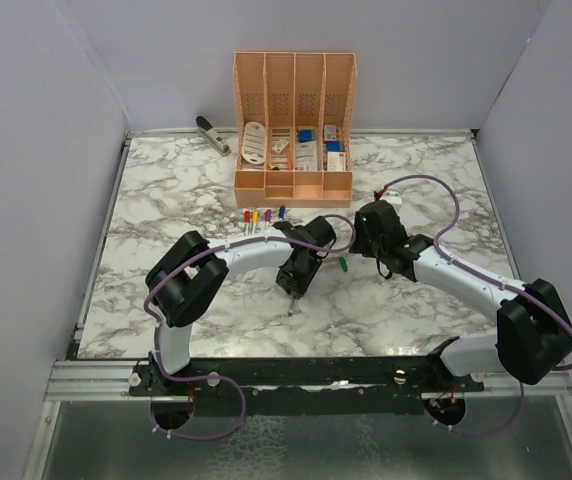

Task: Insert the pens into the pen caps

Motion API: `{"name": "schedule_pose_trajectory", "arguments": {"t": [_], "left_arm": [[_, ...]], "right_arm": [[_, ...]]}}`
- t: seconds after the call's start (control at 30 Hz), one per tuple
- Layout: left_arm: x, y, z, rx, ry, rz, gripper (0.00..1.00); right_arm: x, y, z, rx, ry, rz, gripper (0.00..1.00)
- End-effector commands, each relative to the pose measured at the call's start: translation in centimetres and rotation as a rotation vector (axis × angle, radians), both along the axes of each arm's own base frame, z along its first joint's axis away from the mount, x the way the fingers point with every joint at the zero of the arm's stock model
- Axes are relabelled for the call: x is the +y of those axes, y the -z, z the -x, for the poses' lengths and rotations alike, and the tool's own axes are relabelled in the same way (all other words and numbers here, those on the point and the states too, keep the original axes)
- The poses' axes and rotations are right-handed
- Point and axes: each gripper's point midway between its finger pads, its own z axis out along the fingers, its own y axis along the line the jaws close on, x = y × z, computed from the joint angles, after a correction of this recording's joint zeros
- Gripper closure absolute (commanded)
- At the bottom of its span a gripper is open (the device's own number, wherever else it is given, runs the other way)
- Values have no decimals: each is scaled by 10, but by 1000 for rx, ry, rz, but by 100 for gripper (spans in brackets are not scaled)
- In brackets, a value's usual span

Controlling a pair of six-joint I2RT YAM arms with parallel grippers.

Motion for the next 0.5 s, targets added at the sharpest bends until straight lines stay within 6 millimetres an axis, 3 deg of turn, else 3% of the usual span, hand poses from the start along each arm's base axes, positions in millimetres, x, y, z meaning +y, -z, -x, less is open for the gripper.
{"name": "schedule_pose_trajectory", "arguments": {"t": [0.0,0.17,0.47], "left_arm": [[61,40,-10,36,-15,-190,67],[84,49,-17,50,-51,-228,72],[113,72,-12,82,-44,-392,73]], "right_arm": [[5,-4,-5,-19,-7,-29,44],[7,-4,-7,-17,-9,-33,44],[13,-2,-11,-13,-19,-46,44]]}}
